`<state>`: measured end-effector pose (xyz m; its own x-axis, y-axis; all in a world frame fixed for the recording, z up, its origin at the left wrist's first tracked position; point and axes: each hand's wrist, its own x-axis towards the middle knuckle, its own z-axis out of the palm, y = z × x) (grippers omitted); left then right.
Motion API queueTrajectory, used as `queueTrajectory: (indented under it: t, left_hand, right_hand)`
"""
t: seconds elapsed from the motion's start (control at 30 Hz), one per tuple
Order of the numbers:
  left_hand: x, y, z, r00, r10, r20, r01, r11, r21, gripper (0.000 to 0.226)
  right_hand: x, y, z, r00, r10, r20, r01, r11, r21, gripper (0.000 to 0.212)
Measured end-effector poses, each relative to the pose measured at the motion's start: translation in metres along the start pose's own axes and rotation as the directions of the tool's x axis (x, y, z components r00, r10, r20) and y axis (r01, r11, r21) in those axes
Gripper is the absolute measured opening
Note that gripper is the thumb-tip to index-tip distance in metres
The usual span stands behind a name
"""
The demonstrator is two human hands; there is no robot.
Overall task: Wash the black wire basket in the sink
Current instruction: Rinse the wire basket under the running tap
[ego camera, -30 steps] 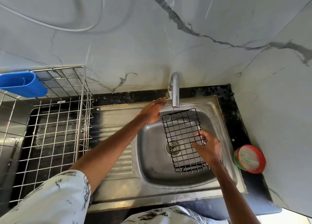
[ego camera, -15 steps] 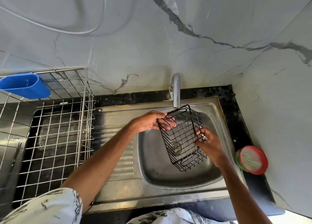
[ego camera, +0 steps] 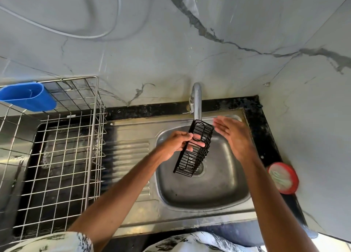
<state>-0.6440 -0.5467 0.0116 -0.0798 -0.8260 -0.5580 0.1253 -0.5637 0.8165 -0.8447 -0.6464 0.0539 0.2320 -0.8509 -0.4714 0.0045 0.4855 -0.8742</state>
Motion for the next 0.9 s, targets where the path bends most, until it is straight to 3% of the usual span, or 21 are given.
queueTrajectory:
  t: [0.1,0.2,0.3,0.47,0.53,0.63,0.77,0.9]
  left_hand:
    - [-0.001,-0.002,0.004,1.0,-0.011,-0.023,0.011,1.0,-0.023,0.036]
    - [-0.003,0.001,0.012,0.999,-0.032,-0.039,0.028,0.995,-0.095,0.038]
    - [-0.005,0.007,0.015,0.998,-0.044,-0.053,0.034,0.983,-0.183,0.043]
    - [0.002,0.007,0.009,0.994,-0.105,-0.018,0.098,0.969,-0.227,0.053]
    - [0.006,0.004,0.006,0.993,-0.11,-0.033,0.1,0.97,-0.224,0.05]
    - [0.01,0.003,0.003,0.986,-0.125,-0.114,0.095,0.967,-0.236,0.045]
    - [0.016,0.001,-0.001,0.98,-0.133,-0.15,0.089,0.958,-0.271,0.041]
    - [0.013,0.002,-0.001,0.991,-0.102,-0.086,0.075,0.959,-0.274,0.043]
  right_hand:
    - [-0.002,-0.016,0.032,0.957,0.178,0.229,-0.222,0.958,0.182,0.027]
    - [0.006,-0.01,0.056,0.915,0.317,0.249,-0.361,0.919,0.159,0.028]
    - [0.013,-0.006,0.066,0.899,0.366,0.239,-0.405,0.904,0.137,0.031]
    - [0.017,-0.011,0.064,0.945,0.269,0.186,-0.294,0.948,0.122,0.027]
    - [0.011,-0.012,0.058,0.94,0.219,0.262,-0.226,0.974,-0.004,0.027]
    - [-0.001,-0.011,0.045,0.868,0.247,0.431,-0.147,0.957,-0.252,0.025]
    - [-0.007,-0.01,0.033,0.917,0.246,0.313,-0.035,0.833,-0.553,0.02]
    - [0.004,-0.014,0.037,0.966,0.111,0.235,-0.022,0.936,-0.353,0.018]
